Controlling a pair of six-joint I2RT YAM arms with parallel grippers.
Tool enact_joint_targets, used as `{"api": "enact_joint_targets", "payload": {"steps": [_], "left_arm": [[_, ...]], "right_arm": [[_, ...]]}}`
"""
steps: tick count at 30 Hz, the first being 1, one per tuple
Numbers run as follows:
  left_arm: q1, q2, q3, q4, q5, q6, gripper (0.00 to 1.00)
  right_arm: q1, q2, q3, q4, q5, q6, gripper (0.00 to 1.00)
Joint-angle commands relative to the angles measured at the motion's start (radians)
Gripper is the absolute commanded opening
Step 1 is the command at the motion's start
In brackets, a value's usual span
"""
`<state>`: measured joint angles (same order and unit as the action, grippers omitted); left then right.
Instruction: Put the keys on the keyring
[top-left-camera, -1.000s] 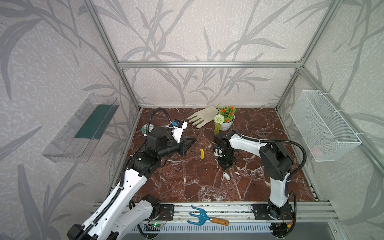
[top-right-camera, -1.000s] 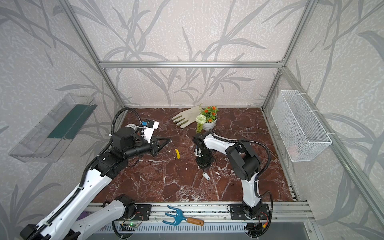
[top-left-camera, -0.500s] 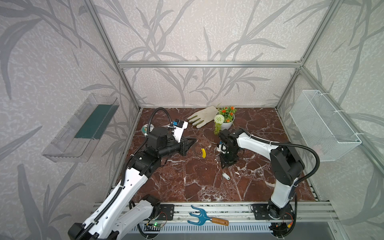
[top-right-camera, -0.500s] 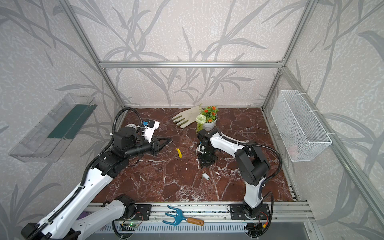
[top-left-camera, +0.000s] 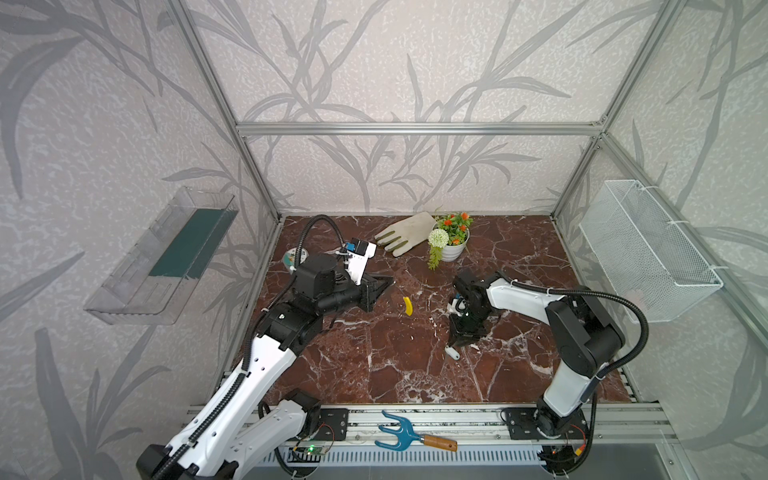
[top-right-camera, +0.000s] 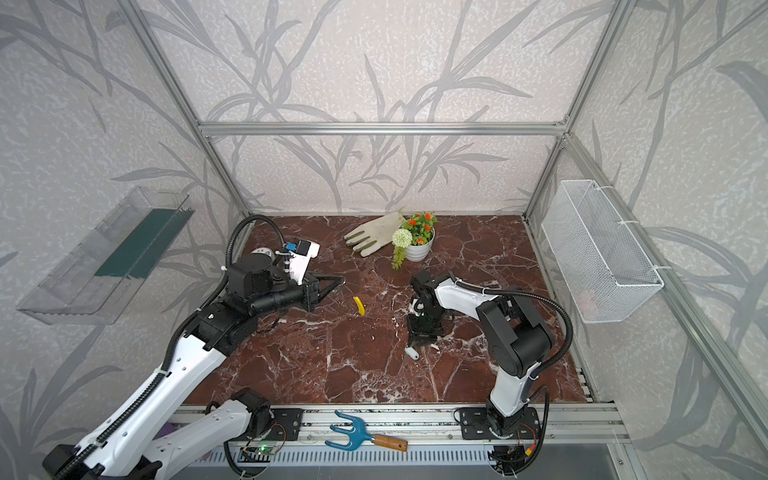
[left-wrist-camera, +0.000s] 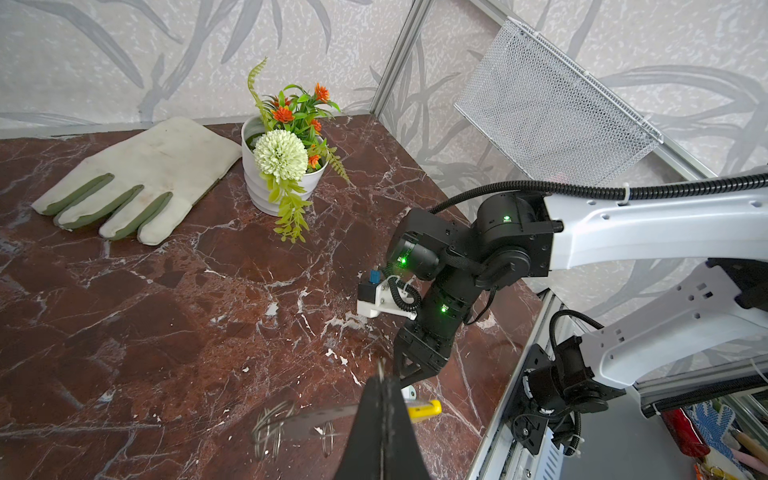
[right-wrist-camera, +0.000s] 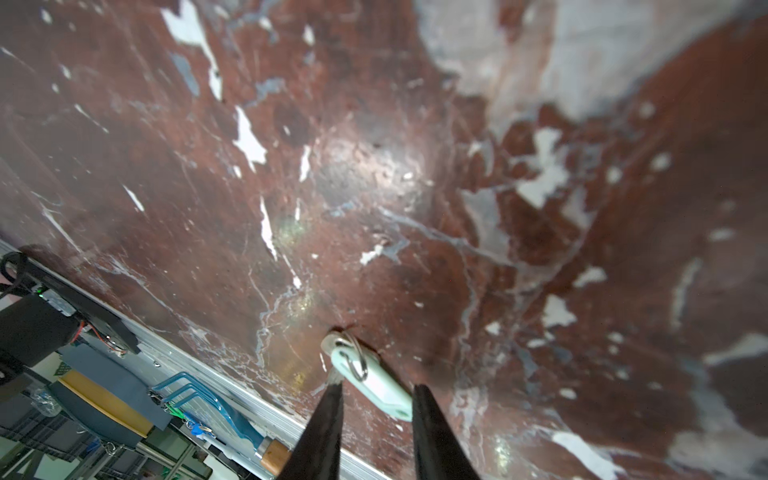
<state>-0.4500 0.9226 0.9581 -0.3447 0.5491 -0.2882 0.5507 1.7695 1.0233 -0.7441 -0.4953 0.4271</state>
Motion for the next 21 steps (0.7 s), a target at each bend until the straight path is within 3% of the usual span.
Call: {"api": "enact_joint_targets", "payload": {"steps": [1,21], "left_arm": [[-0.002,-0.001,-0.007,0.023,0.011,0.002,0.0],[-0.002,0.001,-0.01,0.024,0.012,0.004,0.0]], "right_arm": [[0.003,-0.031,-0.016,0.048,-0.032,0.048,0.29],[0.002,-0.011,-0.025,0.06,-0.068,0.038,0.2]]}}
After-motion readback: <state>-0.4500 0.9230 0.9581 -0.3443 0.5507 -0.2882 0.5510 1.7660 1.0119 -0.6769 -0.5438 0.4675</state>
